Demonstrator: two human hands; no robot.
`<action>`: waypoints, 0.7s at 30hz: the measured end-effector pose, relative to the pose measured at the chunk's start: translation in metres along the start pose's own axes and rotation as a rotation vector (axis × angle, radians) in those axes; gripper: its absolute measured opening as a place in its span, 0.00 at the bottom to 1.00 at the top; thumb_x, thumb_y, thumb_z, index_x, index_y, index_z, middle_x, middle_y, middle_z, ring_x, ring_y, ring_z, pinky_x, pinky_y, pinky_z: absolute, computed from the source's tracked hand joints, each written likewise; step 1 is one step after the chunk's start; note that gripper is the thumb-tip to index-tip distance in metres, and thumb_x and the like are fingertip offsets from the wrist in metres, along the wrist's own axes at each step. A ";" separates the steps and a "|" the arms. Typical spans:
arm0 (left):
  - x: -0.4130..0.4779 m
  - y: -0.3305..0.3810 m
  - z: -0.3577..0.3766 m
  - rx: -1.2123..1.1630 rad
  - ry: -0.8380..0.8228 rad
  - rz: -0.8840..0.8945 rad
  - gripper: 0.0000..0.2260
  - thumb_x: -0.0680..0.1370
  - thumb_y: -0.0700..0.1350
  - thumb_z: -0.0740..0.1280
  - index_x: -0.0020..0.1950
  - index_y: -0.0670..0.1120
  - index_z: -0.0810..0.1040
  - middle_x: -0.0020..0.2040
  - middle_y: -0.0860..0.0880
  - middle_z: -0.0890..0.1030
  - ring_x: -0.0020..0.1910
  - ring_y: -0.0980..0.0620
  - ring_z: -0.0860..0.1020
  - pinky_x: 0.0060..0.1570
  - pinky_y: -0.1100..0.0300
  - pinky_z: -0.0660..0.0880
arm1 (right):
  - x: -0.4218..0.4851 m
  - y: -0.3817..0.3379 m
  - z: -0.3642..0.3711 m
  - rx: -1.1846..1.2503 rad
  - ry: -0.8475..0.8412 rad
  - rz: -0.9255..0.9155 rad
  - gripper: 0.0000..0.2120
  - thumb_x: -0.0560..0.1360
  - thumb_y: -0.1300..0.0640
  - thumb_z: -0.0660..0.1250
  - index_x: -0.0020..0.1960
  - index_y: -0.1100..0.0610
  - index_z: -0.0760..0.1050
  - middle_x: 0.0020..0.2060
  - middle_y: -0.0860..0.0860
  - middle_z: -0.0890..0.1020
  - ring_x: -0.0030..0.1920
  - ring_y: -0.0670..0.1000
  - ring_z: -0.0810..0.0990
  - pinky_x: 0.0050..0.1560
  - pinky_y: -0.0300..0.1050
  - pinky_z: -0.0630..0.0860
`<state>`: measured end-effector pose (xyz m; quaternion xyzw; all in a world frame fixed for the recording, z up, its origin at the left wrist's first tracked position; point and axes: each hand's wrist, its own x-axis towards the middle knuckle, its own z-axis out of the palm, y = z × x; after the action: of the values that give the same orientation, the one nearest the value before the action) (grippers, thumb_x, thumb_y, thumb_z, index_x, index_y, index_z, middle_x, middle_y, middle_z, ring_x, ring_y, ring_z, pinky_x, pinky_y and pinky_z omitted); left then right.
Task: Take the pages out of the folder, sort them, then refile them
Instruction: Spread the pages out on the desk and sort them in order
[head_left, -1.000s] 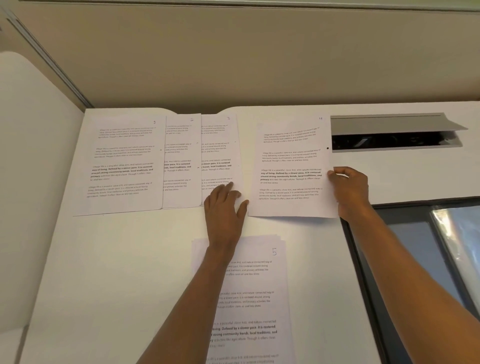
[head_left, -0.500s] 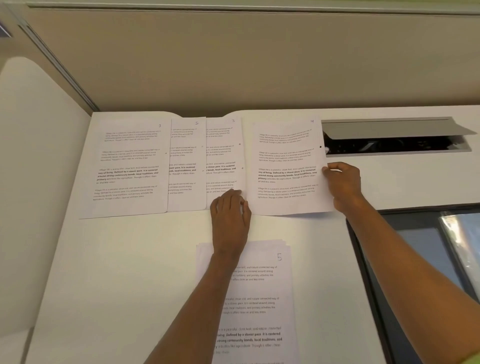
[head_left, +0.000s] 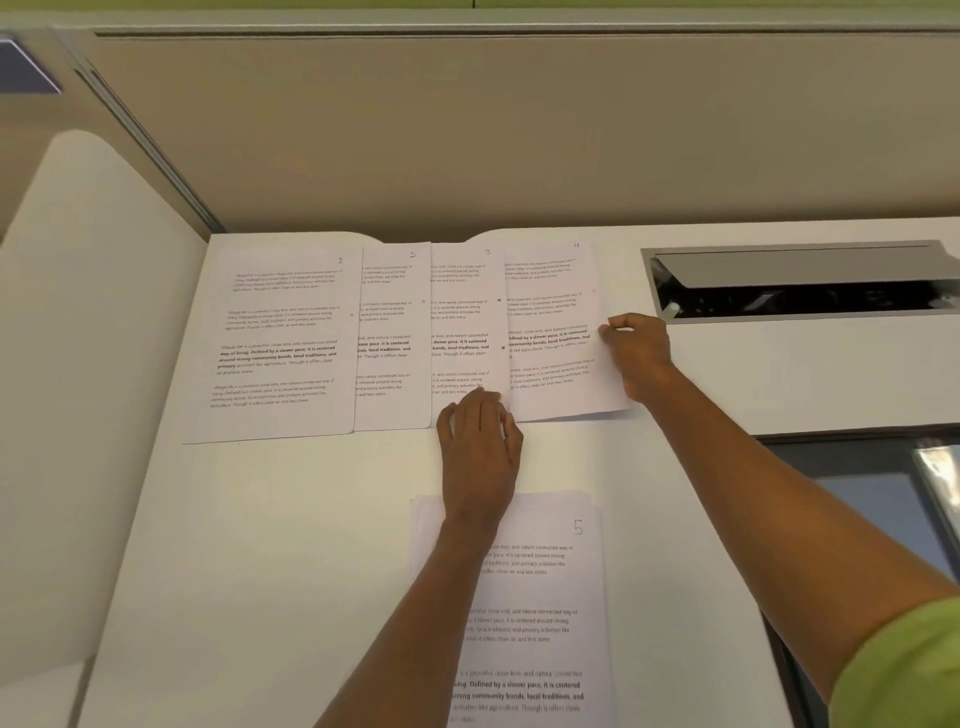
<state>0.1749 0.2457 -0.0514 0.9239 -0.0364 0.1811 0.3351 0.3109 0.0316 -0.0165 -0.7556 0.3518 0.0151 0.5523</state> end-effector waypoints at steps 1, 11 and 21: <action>0.000 0.000 0.000 0.006 -0.009 -0.001 0.02 0.82 0.39 0.66 0.54 0.42 0.77 0.57 0.46 0.81 0.62 0.44 0.79 0.67 0.42 0.72 | 0.000 0.000 0.002 -0.004 -0.001 0.002 0.03 0.77 0.59 0.72 0.50 0.56 0.82 0.56 0.55 0.84 0.55 0.57 0.83 0.57 0.53 0.81; 0.000 -0.001 0.001 0.042 -0.044 0.004 0.04 0.82 0.40 0.66 0.55 0.42 0.78 0.56 0.47 0.81 0.62 0.45 0.79 0.68 0.42 0.71 | -0.004 -0.002 0.005 -0.123 0.028 -0.055 0.05 0.78 0.56 0.72 0.50 0.58 0.82 0.54 0.54 0.84 0.50 0.54 0.80 0.50 0.45 0.77; 0.001 0.002 -0.006 0.005 -0.048 -0.013 0.05 0.84 0.40 0.64 0.57 0.45 0.77 0.59 0.51 0.79 0.61 0.48 0.75 0.69 0.47 0.67 | -0.049 0.016 -0.028 -0.520 0.002 -0.214 0.14 0.79 0.47 0.69 0.59 0.54 0.76 0.54 0.54 0.83 0.54 0.57 0.82 0.54 0.51 0.79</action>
<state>0.1737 0.2482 -0.0452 0.9289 -0.0380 0.1569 0.3332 0.2549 0.0309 0.0010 -0.9049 0.2546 0.0459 0.3379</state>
